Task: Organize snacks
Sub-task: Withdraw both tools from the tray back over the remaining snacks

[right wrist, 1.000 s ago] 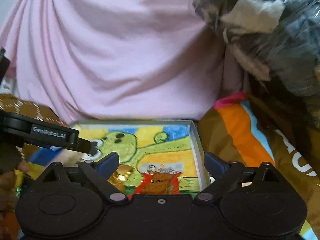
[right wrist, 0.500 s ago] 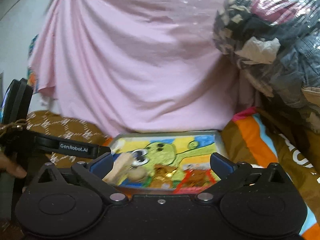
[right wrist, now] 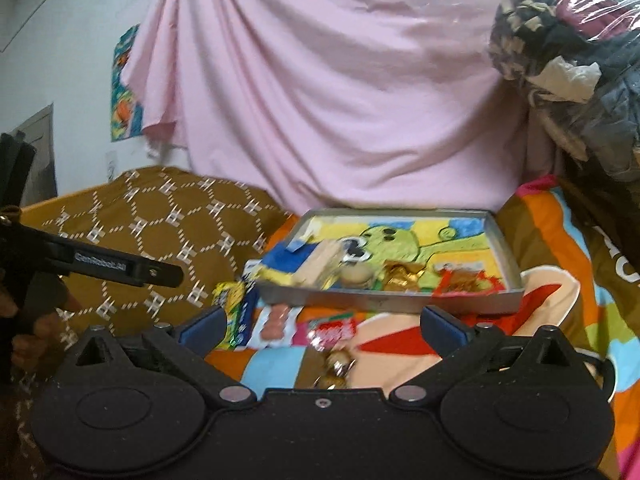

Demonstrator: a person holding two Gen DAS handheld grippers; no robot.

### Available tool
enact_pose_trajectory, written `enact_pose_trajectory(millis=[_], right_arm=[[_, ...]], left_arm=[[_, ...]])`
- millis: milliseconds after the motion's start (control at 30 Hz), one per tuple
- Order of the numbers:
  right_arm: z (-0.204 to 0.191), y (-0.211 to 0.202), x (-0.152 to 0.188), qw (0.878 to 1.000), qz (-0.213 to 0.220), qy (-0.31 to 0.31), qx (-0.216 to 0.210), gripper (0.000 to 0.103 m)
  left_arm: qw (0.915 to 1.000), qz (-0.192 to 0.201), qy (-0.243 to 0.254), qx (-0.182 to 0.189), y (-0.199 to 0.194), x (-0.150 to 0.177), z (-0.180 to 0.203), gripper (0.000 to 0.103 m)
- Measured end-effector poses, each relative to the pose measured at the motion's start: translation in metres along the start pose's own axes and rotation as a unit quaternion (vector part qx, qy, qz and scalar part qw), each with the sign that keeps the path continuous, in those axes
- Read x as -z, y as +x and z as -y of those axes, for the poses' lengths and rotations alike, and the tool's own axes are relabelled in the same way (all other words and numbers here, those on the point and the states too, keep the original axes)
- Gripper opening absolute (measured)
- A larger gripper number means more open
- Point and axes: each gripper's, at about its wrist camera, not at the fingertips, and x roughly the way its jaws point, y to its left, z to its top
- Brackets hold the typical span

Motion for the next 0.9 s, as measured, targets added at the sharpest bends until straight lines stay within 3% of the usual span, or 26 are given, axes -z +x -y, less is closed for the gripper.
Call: enact_pose_trajectory(millis=[433, 700, 900], right_arm=[[-0.038, -0.008, 0.05, 0.998, -0.068, -0.01, -0.011, 0.102], [-0.047, 0.004, 0.07, 0.993, -0.118, -0.005, -0.012, 0.102], [-0.051, 0.021, 0.074, 0.99, -0.139, 0.02, -0.022, 0.102]], left_arm=[[0.999, -0.036, -0.02, -0.017, -0.034, 0.053, -0.037, 0.103], [0.9971, -0.069, -0.007, -0.031, -0.027, 0.078, -0.043, 0.103], [0.9949, -0.099, -0.008, -0.018, -0.017, 0.09, -0.04, 0.103]])
